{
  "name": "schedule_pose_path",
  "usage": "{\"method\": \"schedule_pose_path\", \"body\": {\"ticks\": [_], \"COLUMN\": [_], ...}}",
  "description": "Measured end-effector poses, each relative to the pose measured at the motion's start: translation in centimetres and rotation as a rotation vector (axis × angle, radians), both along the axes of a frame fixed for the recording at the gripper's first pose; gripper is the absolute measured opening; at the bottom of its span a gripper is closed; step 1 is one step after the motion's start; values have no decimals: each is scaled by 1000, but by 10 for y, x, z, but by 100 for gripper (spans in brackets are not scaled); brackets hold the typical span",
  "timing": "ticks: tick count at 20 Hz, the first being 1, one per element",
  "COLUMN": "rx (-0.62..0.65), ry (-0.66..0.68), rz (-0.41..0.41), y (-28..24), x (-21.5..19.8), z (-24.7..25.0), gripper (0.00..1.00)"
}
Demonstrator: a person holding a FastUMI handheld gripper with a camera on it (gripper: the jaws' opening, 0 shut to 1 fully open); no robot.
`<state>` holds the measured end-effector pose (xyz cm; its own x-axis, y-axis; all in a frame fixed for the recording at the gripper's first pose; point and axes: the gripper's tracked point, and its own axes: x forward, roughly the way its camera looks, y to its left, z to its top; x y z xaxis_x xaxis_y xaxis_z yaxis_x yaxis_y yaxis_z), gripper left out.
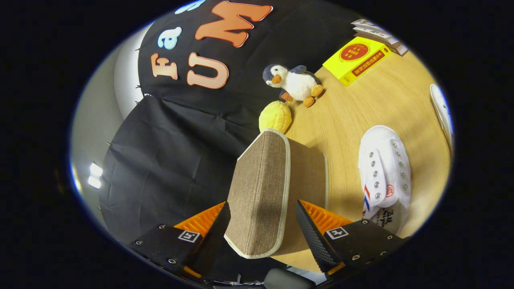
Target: Open the storage box then place both shoes into the box .Put the left shoe in first, then the right shoe, with the right side of both shoes facing outward in a uniform manner.
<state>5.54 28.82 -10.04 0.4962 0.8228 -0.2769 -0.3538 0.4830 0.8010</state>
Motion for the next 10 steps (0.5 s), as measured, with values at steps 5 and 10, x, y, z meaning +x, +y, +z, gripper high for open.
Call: {"method": "schedule_pose_path", "body": {"ticks": [5, 10], "rx": [11, 102], "ry": [58, 151], "rz": [64, 68], "y": [21, 33], "x": [-2, -2], "z": [-19, -22], "gripper": [97, 95]}}
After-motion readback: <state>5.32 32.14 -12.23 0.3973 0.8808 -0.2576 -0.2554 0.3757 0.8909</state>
